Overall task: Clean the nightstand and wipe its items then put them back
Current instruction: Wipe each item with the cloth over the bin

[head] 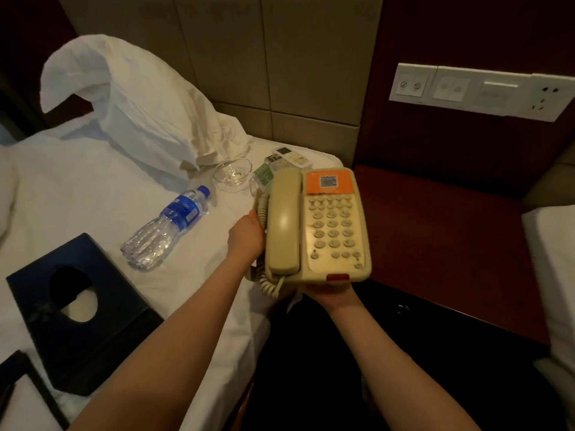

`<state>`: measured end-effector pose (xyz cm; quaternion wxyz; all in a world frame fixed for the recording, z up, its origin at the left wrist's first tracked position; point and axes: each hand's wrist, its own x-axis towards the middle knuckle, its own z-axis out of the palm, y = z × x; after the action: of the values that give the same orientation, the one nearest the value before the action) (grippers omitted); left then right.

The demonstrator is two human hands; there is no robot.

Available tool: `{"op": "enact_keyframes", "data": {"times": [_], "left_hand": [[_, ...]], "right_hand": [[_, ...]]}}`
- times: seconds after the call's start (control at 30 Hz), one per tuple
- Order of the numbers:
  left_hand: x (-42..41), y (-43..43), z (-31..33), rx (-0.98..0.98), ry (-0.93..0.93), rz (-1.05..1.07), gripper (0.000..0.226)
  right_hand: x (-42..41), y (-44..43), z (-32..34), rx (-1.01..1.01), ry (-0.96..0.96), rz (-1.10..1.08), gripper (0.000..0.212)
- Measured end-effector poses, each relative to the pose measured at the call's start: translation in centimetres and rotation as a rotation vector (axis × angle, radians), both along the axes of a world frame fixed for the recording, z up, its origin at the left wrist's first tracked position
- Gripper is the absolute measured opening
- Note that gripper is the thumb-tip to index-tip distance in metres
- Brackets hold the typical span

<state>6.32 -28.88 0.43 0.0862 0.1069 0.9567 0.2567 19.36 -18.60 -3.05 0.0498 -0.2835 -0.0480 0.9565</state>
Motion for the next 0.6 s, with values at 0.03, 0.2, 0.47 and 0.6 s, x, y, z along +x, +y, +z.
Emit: {"op": "enact_keyframes", "data": {"times": [0.03, 0.2, 0.47, 0.6], "left_hand": [[-0.1, -0.3, -0.2, 0.017, 0.01, 0.024, 0.028], [-2.2, -2.2, -0.7, 0.085, 0.042, 0.155, 0.024], [-6.3, -5.7, -0.6, -0.281, 0.116, -0.048, 0.03], [-7.4, -6.2, -0.9, -0.313, 0.099, -0.093, 0.032]], "right_hand": [[-0.4, 0.0, 0.0, -0.024, 0.052, 0.04, 0.041], [-1.3, 0.4, 0.6, 0.116, 0.166, 0.226, 0.038], [-2.1, 1.9, -0.7, 0.461, -0.02, 0.296, 0.043], [-3.3, 0.4, -2.0, 0.757, -0.166, 0.463, 0.028]]}}
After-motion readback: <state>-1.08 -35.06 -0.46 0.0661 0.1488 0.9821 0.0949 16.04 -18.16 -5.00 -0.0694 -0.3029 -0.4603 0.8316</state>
